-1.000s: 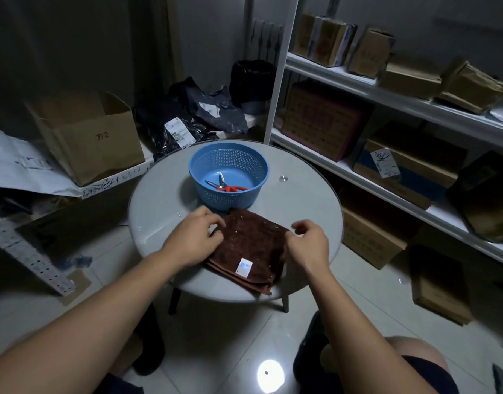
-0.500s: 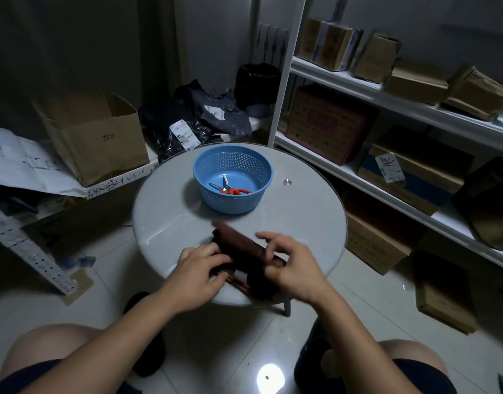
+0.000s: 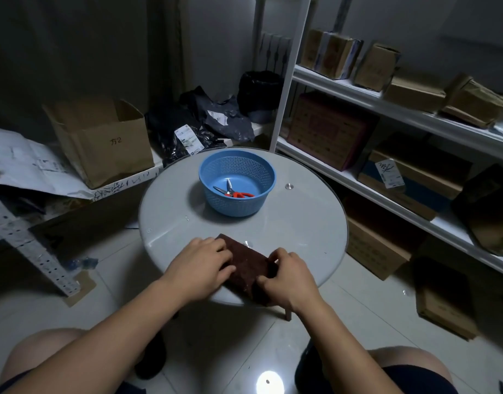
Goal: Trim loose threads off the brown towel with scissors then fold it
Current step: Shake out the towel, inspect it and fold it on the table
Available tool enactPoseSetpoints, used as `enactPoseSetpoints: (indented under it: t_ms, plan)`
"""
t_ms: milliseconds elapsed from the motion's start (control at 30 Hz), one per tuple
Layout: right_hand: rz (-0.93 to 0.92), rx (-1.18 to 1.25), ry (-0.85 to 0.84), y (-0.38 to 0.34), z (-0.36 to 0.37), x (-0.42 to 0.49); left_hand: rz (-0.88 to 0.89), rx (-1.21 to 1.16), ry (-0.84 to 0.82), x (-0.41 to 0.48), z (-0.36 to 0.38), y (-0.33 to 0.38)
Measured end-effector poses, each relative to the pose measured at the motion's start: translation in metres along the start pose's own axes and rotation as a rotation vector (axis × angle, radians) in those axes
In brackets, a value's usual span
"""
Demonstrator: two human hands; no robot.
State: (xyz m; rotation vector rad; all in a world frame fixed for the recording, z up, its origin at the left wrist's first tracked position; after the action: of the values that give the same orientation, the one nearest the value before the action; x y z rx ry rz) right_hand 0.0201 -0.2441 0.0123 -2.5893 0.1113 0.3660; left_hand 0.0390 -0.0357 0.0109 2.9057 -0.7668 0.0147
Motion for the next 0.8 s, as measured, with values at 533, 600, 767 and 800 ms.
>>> enactPoseSetpoints:
  t_ms: [533,600,767,800]
  plan:
    - [0.127,1.677,-0.118,-0.068,0.02,0.042,-0.255,-0.19,0.436,-0.035,-0.017,-0.001]
    - [0.145,1.571,-0.096,-0.08,0.034,0.045,-0.283,-0.195,0.438,-0.03,-0.022,-0.01]
    - [0.217,0.699,-0.029,-0.089,0.048,0.037,-0.377,-0.169,0.121,-0.014,-0.004,-0.037]
    - [0.195,0.645,-0.002,-0.088,0.045,0.034,-0.383,-0.169,0.064,-0.013,0.001,-0.04]
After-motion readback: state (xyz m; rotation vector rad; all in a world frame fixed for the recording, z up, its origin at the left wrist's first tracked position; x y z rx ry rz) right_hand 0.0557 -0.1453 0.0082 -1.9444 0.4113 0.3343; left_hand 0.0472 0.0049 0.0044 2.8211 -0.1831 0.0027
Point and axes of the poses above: each hand's wrist, its own x-axis towards the middle knuckle, its own z-axis out of the palm, y = z × x, the point moved 1 cm from there along x, towards the middle knuckle, and after that the axes turned 5 degrees about -y, right-handed, at the moved point
